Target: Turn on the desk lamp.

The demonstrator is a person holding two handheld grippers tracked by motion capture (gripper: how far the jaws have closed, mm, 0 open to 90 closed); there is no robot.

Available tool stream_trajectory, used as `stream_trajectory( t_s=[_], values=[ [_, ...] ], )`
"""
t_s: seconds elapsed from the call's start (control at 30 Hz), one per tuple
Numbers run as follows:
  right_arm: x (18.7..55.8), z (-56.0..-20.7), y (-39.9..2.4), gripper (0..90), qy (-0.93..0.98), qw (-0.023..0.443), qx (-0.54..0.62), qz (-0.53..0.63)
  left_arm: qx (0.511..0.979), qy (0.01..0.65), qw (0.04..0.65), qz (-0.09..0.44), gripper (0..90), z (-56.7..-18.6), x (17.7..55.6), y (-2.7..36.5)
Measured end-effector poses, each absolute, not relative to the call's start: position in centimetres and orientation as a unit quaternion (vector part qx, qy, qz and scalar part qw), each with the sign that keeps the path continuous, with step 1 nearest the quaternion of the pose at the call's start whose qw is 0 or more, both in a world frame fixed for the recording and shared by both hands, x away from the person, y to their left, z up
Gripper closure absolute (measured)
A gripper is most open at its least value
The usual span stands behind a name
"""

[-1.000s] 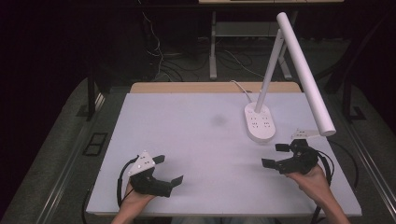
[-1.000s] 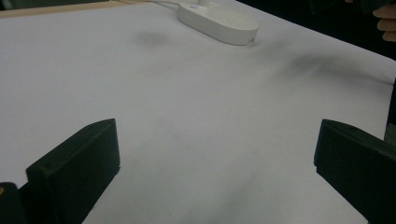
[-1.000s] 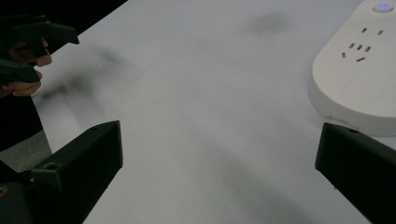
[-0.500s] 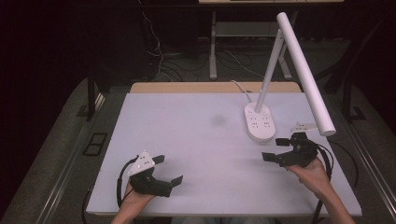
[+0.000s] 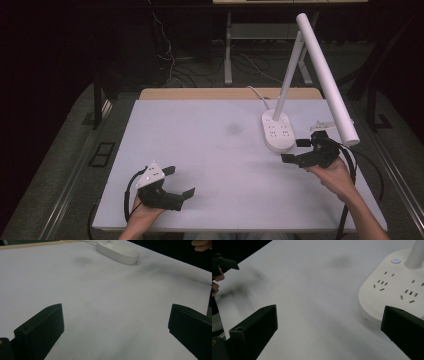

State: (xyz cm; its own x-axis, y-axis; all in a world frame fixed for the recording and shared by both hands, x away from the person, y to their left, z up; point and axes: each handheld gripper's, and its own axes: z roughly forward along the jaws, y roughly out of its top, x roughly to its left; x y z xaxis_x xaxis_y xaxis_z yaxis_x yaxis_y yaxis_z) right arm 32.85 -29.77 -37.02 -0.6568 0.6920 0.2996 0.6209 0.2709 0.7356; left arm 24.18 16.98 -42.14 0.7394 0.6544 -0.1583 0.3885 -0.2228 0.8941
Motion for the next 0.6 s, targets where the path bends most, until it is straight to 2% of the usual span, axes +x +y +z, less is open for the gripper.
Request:
stream_trajectory(
  t_s=[0.6],
  values=[
    [35.4, -36.2, -30.1, 0.1, 0.795, 0.048, 0.419, 0.436, 0.772, 0.337, 0.524, 0.126, 0.0, -42.1, 24.2, 17.1]
  ],
)
